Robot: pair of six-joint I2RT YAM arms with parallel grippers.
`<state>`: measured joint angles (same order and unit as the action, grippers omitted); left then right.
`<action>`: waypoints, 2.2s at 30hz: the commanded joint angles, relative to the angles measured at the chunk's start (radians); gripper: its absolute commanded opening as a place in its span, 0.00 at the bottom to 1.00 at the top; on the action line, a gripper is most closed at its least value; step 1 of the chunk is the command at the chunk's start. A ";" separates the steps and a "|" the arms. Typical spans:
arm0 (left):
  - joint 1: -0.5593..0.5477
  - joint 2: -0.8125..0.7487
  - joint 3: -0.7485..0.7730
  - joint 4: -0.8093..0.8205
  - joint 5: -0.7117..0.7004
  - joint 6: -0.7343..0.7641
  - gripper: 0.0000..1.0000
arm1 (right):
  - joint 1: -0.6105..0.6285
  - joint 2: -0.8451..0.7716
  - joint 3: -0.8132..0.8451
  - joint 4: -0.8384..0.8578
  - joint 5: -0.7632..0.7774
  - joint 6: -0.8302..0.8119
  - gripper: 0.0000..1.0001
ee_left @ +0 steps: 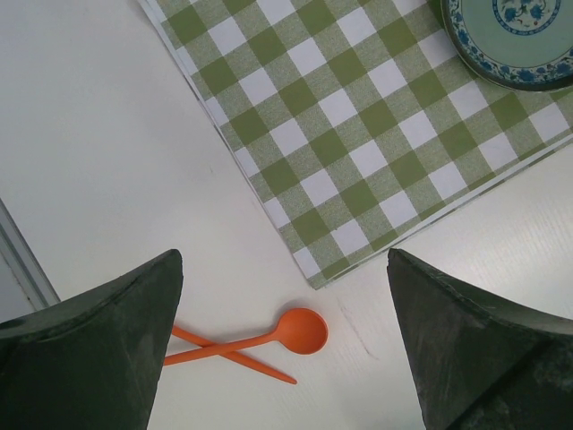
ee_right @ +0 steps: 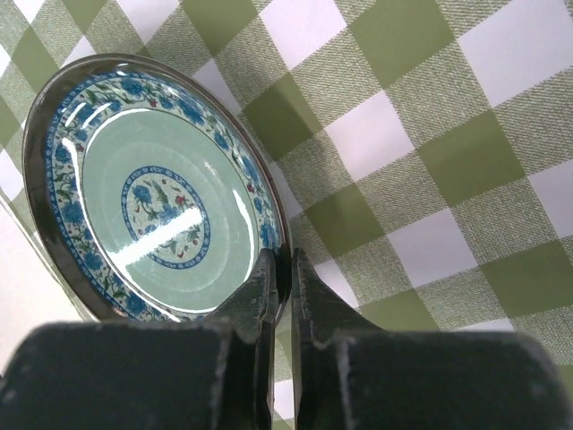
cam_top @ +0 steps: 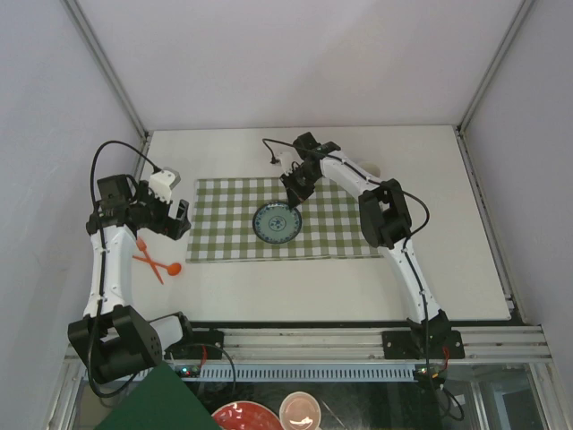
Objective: Set the dinner table for one person
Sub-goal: Place the plate on the napkin, then pick up the spoon from the center of the board.
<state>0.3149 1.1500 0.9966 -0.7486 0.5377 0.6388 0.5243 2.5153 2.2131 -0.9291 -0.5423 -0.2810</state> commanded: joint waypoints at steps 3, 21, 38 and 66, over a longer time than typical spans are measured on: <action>0.009 -0.012 -0.004 0.003 0.041 0.009 1.00 | 0.037 -0.063 -0.052 -0.023 0.105 -0.054 0.00; 0.031 0.000 0.004 0.019 -0.097 -0.046 1.00 | 0.069 -0.389 0.055 -0.193 0.325 -0.107 0.63; 0.376 0.090 -0.093 0.030 -0.217 -0.281 1.00 | -0.333 -1.003 -0.289 -0.139 0.347 -0.009 0.63; 0.395 0.278 0.079 -0.450 -0.184 0.892 1.00 | -0.669 -1.308 -0.741 -0.082 0.248 -0.030 0.61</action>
<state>0.7017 1.3117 0.9112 -0.9249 0.3477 1.0763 -0.1329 1.2163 1.4296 -1.0027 -0.3050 -0.3153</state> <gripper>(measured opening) 0.998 0.616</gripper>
